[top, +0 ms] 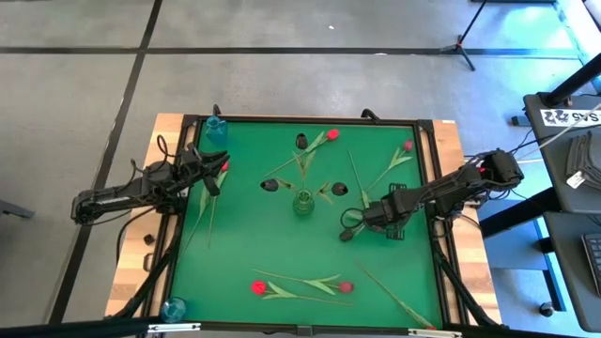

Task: Sort flowers into vase by color
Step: Put the black tulip into the green vase, then put the red tulip into the top blue vase

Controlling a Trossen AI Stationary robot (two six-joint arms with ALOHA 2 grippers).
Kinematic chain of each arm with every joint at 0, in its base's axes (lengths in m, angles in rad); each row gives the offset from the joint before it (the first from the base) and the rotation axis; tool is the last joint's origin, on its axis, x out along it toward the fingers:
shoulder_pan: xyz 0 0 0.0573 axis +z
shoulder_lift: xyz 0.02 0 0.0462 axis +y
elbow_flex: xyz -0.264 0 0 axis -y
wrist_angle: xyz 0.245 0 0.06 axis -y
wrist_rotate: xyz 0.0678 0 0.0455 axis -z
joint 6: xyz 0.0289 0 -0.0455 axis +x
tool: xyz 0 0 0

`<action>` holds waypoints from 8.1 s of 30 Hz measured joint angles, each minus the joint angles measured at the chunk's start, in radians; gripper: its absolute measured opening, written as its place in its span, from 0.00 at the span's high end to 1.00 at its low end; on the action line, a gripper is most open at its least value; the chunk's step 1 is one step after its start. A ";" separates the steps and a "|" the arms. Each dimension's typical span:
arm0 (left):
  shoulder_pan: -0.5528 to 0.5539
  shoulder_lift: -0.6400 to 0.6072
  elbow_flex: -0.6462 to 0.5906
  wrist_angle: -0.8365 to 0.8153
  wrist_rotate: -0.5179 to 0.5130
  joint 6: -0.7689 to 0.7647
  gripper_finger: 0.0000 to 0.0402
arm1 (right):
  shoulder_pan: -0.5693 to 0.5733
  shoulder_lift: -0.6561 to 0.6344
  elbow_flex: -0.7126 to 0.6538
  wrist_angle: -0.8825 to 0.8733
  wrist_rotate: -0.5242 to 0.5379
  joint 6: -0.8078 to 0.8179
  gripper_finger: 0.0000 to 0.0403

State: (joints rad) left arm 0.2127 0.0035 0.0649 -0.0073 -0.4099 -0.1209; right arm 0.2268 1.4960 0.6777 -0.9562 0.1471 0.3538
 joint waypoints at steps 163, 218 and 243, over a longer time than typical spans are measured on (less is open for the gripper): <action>0.000 0.000 0.000 0.000 0.000 0.000 0.80 | 0.146 0.246 0.484 1.044 0.798 0.196 0.64; 0.000 0.000 0.000 0.000 0.000 0.000 0.80 | 0.900 0.081 0.484 0.022 -0.175 1.544 0.60; 0.000 0.000 0.000 0.000 0.000 0.000 0.80 | 0.812 0.323 0.400 0.325 -0.414 1.469 0.64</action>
State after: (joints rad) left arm 0.2127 0.0033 0.0650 -0.0074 -0.4102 -0.1211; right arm 1.0386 1.8187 1.0777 -0.6315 -0.2667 1.8225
